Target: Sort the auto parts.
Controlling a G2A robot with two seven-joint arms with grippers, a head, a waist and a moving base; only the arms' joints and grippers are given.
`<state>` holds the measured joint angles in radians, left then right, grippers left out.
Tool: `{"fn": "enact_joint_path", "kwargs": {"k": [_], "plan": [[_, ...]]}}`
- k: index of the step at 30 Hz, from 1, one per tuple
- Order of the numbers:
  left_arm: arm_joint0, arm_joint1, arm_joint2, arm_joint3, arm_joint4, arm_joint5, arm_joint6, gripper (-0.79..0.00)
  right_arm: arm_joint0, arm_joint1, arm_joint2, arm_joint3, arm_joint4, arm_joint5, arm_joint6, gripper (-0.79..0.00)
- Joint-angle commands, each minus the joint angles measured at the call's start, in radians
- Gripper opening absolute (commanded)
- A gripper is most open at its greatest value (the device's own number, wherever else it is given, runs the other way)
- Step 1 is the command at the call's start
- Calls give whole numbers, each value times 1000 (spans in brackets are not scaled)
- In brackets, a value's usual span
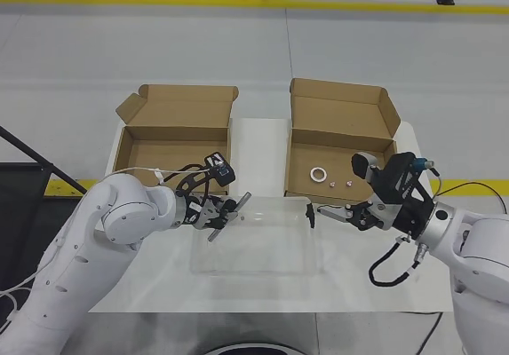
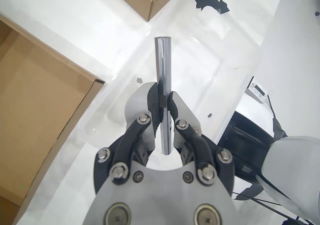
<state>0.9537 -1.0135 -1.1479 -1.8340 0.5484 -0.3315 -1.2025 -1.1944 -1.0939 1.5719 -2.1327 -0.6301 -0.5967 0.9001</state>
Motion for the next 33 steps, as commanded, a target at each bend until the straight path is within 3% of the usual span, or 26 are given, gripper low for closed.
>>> {"fn": "enact_joint_path", "kwargs": {"k": [1,32,33], "plan": [[0,0,0,0,0,0,0,-785,0,0,0,0,0,0,0,0],[0,0,0,0,0,0,0,-785,0,0,0,0,0,0,0,0],[4,0,2,1,-2,-2,5,-708,0,0,0,0,0,0,0,0]]}}
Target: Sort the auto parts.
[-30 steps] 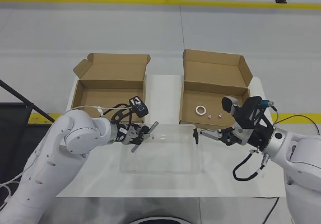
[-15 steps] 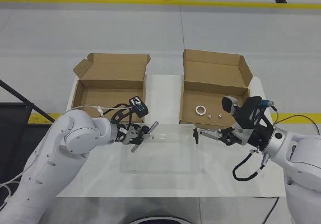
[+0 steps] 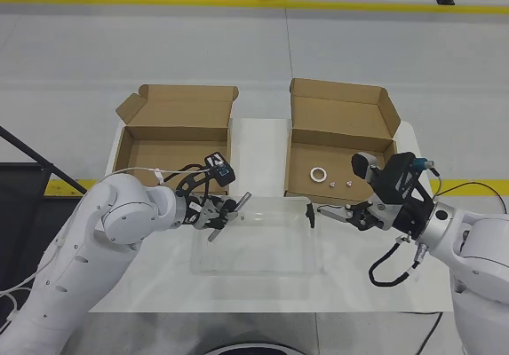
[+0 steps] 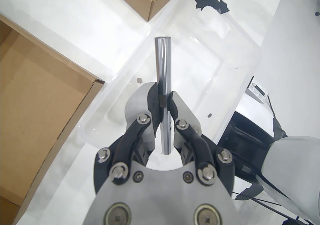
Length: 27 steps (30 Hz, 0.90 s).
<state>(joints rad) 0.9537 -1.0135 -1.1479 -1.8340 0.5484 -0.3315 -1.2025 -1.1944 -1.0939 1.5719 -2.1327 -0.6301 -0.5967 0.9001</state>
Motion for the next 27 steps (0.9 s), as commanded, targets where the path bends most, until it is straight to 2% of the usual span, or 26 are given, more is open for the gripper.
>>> {"fn": "enact_joint_path", "kwargs": {"k": [1,7,16,27], "plan": [[11,0,6,2,0,-5,18,-785,0,0,0,0,0,0,0,0],[41,4,-3,-12,20,14,67,-785,0,0,0,0,0,0,0,0],[67,14,-69,-21,-54,28,112,-785,0,0,0,0,0,0,0,0],[118,20,-241,32,-319,-3,369,-785,0,0,0,0,0,0,0,0]]}}
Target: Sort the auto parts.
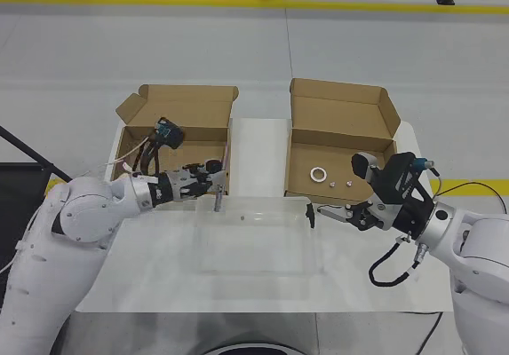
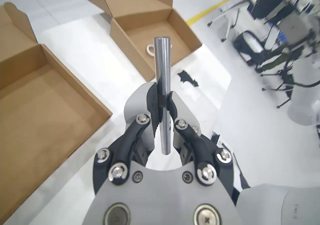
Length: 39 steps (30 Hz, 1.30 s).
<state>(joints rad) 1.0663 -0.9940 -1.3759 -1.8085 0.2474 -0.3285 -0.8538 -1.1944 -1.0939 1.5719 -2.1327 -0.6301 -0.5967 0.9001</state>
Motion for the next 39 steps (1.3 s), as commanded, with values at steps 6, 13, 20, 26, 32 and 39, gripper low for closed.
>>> {"fn": "enact_joint_path", "kwargs": {"k": [6,13,20,26,32,39], "plan": [[21,8,-44,-9,26,6,21,-785,0,0,0,0,0,0,0,0],[-37,21,-54,-7,222,108,-59,-785,0,0,0,0,0,0,0,0],[-158,20,23,126,403,164,-119,-785,0,0,0,0,0,0,0,0],[-259,3,135,305,492,175,-127,-785,0,0,0,0,0,0,0,0],[-347,-19,236,475,560,167,-109,-785,0,0,0,0,0,0,0,0],[-426,-47,327,628,606,136,-61,-785,0,0,0,0,0,0,0,0]]}}
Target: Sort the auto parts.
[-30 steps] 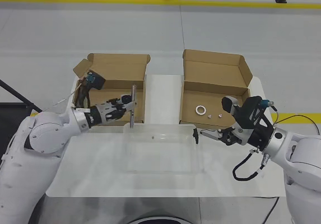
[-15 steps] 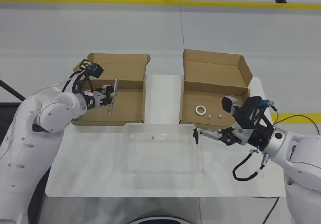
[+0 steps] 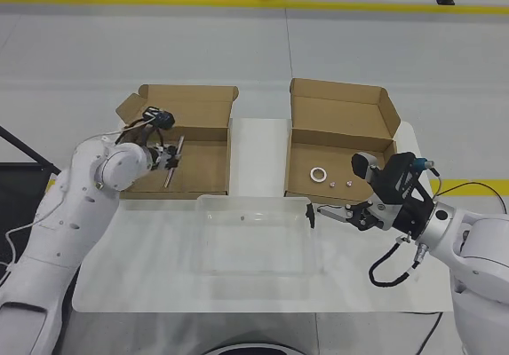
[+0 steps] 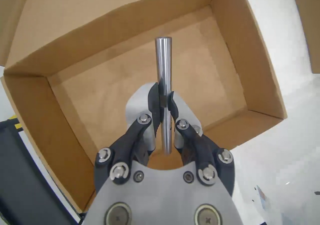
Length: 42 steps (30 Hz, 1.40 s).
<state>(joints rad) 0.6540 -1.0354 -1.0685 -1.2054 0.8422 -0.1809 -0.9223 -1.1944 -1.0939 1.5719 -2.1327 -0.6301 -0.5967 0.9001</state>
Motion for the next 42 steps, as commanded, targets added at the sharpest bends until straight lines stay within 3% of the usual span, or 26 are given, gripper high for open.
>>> {"fn": "enact_joint_path", "kwargs": {"k": [1,12,15,17,18,19,25,31,35,42], "plan": [[-24,-10,35,43,20,-18,10,-785,0,0,0,0,0,0,0,0],[-105,-63,151,181,31,-37,49,-773,0,0,0,0,0,0,0,0],[-119,-70,158,206,24,-41,54,-483,0,0,0,0,0,0,0,0],[-125,-73,157,218,19,-43,55,-95,0,0,0,0,0,0,0,0],[-127,-74,154,221,15,-44,57,-22,0,0,0,0,0,0,0,0],[-126,-74,149,221,8,-46,61,0,0,0,0,0,0,0,0,0],[-103,-60,86,189,-59,-76,66,0,0,0,0,0,0,0,0,0],[-27,-25,-36,66,-142,-98,63,0,-4,0,2,1,-4,8,-10,0],[81,5,-150,-104,-207,-102,68,0,-13,6,35,-25,-151,27,-63,0],[342,47,-352,-464,-192,-3,127,0,-55,11,87,-28,-333,58,-213,0]]}}
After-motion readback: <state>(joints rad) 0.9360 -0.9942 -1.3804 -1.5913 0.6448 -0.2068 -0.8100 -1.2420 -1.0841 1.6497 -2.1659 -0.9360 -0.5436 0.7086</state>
